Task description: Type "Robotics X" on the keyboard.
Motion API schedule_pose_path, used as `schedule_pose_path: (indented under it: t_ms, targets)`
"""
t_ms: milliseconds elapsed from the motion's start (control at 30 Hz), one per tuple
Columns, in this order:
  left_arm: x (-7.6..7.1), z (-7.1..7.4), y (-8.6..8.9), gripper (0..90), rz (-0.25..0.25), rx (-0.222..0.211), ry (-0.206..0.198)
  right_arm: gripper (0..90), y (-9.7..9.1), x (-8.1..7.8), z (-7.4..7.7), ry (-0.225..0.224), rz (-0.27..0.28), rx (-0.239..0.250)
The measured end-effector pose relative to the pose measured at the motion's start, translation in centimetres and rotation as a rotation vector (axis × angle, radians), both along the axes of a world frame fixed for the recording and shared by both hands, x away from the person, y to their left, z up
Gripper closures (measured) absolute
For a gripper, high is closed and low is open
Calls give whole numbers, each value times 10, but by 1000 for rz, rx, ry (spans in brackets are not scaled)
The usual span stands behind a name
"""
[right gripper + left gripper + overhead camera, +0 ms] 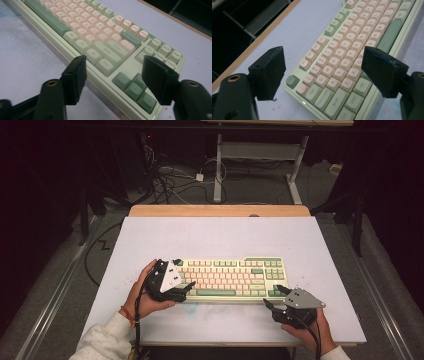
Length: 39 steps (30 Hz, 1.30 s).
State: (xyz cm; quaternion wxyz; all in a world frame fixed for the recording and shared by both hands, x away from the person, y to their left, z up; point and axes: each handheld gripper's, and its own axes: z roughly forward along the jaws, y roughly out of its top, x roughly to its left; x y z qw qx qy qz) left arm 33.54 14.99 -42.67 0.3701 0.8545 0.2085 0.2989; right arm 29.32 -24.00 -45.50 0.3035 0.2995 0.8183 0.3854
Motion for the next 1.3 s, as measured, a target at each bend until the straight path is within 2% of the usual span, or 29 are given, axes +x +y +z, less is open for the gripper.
schedule_pose_path:
  t_ms: [133, 267, 333, 433, 533, 633, 667, 900, 1100, 1300]
  targets:
    - [-5, -5, 10, 183, 14, 6, 3, 542, 1, 0, 2, 3, 16, 4]
    - [-10, -10, 18, 182, 28, 18, 6, 642, 1, 1, 6, 18, 23, 28]
    - [-12, -13, 22, 182, 31, 28, 14, 676, 1, 3, 9, 34, 26, 59]
    - [-15, -17, 28, 182, 45, 29, 15, 751, 2, 6, 12, 39, 31, 70]
    - [-18, -22, 35, 181, 57, 19, 32, 815, 4, 10, 16, 47, 39, 71]
    - [-21, -27, 40, 178, 81, 27, 53, 857, 10, 13, 19, 59, 55, 74]
    - [-22, -29, 42, 178, 82, 18, 69, 875, 13, 14, 20, 64, 66, 77]
    - [-29, -36, 53, 180, 106, -4, 110, 894, 34, 24, 19, 84, 103, 37]
    - [-32, -40, 57, 183, 112, -2, 119, 898, 58, 41, 18, 125, 133, -4]
    - [-35, -46, 59, 184, 114, 12, 140, 898, 82, 58, 20, 124, 158, -34]
